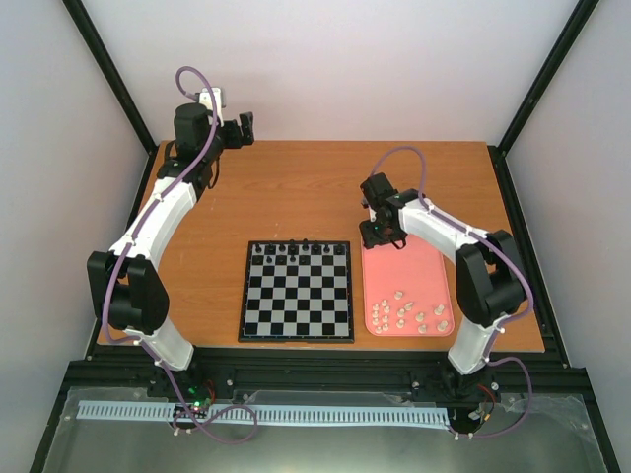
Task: Set up the chess pieces on the board
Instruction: Pick up the chess piece from the storage box.
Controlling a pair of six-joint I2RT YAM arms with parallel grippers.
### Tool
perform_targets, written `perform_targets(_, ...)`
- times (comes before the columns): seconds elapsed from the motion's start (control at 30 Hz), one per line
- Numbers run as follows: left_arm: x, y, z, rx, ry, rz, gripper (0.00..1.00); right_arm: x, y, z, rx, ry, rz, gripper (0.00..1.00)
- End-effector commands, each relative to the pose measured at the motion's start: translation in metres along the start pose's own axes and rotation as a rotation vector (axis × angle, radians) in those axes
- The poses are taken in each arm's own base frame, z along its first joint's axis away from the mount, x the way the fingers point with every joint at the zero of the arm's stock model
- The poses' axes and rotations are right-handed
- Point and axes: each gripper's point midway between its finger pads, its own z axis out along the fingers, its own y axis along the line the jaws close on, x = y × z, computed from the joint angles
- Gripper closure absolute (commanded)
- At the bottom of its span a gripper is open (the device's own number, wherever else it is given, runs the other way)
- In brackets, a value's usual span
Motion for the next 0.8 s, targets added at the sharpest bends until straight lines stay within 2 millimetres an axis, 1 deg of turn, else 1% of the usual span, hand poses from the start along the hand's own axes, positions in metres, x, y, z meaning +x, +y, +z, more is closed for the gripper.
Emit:
perform_targets(0.0,-0.017,-0.008,0.000,0.021,-0.029,0.002,0.00,-0.007,-0.008,0.022,0.011,-0.001,0.027,0.36)
perform_targets(0.1,-0.016,-0.010,0.001,0.024,-0.026,0.004,0.00,-0.011,-0.009,0.029,0.005,0.004,0.034,0.46)
perform_targets(0.17,-0.016,-0.009,0.001,0.022,-0.025,0.004,0.00,-0.012,-0.008,0.032,-0.005,0.007,0.036,0.47)
perform_targets(0.27,-0.017,-0.009,0.000,0.021,-0.028,0.005,0.00,-0.016,-0.015,0.034,0.038,0.005,0.043,0.47)
perform_targets(0.37,-0.016,-0.009,0.001,0.020,-0.026,0.005,0.00,-0.016,-0.019,0.041,0.034,0.017,0.052,0.48)
perform_targets(0.57,-0.015,-0.008,0.003,0.018,-0.023,0.005,0.00,-0.018,-0.027,0.057,0.038,0.048,0.076,0.56)
perform_targets(0.77,-0.014,-0.009,0.004,0.019,-0.020,0.006,0.00,-0.023,-0.028,0.062,0.012,0.045,0.089,0.58)
